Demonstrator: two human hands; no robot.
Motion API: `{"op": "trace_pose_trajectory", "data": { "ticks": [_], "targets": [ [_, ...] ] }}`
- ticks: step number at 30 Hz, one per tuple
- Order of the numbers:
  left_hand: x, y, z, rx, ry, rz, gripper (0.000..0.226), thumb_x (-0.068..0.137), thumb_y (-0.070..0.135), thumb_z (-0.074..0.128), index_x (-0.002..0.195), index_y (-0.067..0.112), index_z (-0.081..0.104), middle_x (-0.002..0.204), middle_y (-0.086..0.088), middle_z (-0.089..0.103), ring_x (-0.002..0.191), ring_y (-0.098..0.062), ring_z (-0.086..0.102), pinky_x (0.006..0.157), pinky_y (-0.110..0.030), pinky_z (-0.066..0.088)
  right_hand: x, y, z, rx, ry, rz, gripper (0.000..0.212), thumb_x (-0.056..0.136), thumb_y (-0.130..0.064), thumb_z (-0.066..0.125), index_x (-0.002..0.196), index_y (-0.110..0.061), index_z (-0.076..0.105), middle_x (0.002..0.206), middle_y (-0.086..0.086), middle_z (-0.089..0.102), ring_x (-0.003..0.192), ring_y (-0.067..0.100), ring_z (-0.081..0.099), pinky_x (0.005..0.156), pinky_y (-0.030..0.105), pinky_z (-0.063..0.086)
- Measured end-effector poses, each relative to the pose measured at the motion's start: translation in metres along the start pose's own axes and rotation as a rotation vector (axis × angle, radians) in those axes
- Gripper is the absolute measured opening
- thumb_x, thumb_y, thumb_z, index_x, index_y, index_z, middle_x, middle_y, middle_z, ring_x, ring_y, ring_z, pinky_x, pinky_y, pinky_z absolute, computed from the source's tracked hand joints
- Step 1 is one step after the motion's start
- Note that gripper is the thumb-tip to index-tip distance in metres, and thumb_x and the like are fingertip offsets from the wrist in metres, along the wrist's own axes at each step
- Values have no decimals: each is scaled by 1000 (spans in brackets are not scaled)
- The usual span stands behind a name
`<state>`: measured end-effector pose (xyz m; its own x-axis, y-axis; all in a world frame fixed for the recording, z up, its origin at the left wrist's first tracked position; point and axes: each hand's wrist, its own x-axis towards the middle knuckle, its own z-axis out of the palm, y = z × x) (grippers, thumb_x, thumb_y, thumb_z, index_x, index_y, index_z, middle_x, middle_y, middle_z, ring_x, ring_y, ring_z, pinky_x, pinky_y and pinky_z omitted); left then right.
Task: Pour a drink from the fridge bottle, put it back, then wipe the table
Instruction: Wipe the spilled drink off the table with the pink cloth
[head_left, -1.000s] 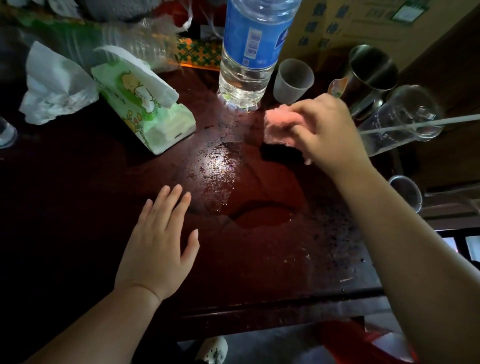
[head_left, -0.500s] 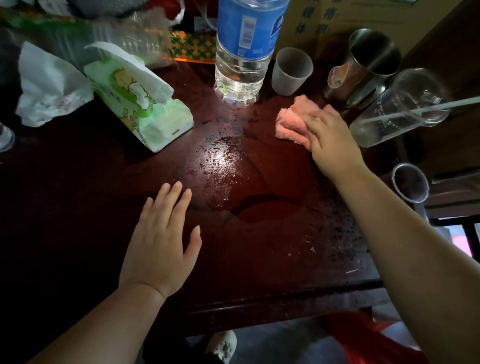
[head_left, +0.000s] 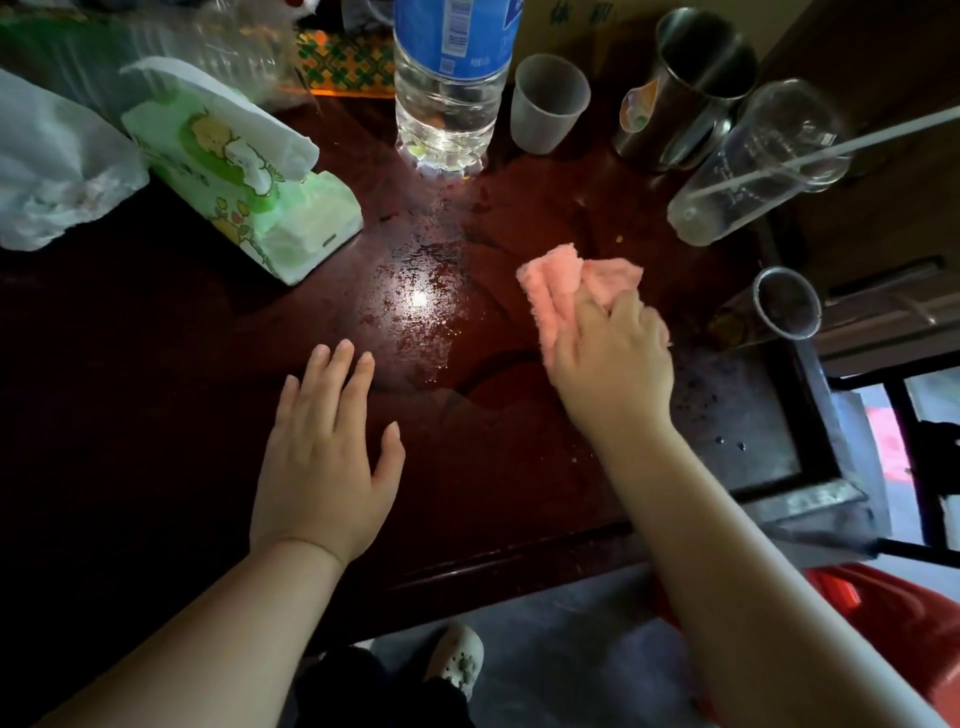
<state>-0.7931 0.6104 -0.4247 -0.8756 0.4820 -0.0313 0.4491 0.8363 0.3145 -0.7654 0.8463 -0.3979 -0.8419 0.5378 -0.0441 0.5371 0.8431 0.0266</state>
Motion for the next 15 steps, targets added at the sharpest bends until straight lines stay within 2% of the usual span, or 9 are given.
{"op": "trace_pose_trajectory", "data": {
  "ticks": [3,5,7,10,12,15],
  "targets": [
    [-1,0,0,-4,16,5,63,90,38,32,141,3,40,151,-14,33,143,-28,23,118,-43,15,-5,4,-5,-34,-90,-95,67,94,-50,6,140,-15,40,129,18,47,109,37,45,88,49,40],
    [-1,0,0,0,16,7,62,90,37,32,141,3,39,151,-15,33,143,-29,23,118,-43,15,4,19,-14,93,-10,-111,52,99,-41,21,142,-18,38,130,15,49,111,34,46,89,46,40],
    [0,0,0,-5,20,8,62,90,37,33,142,3,38,151,-15,33,143,-29,23,118,-43,14,9,35,-18,134,90,-228,48,97,-35,36,143,-21,38,131,10,50,117,31,45,94,41,37],
    [0,-1,2,-11,31,11,62,90,36,34,142,3,39,151,-15,33,143,-29,23,118,-44,16,11,43,-1,195,-48,-424,55,98,-36,23,149,-17,24,155,8,26,143,24,19,115,36,16],
    [0,-1,2,-11,36,13,61,90,36,35,141,2,39,151,-15,33,143,-29,23,118,-44,16,10,34,13,252,-74,-386,59,97,-34,15,149,-7,18,156,13,20,146,23,11,119,35,8],
    [0,-2,3,-5,38,15,61,90,36,34,141,2,39,151,-15,33,143,-29,23,118,-44,16,5,12,18,271,-70,-274,64,93,-35,10,148,-3,13,157,16,15,146,27,9,119,35,3]
  ]
}}
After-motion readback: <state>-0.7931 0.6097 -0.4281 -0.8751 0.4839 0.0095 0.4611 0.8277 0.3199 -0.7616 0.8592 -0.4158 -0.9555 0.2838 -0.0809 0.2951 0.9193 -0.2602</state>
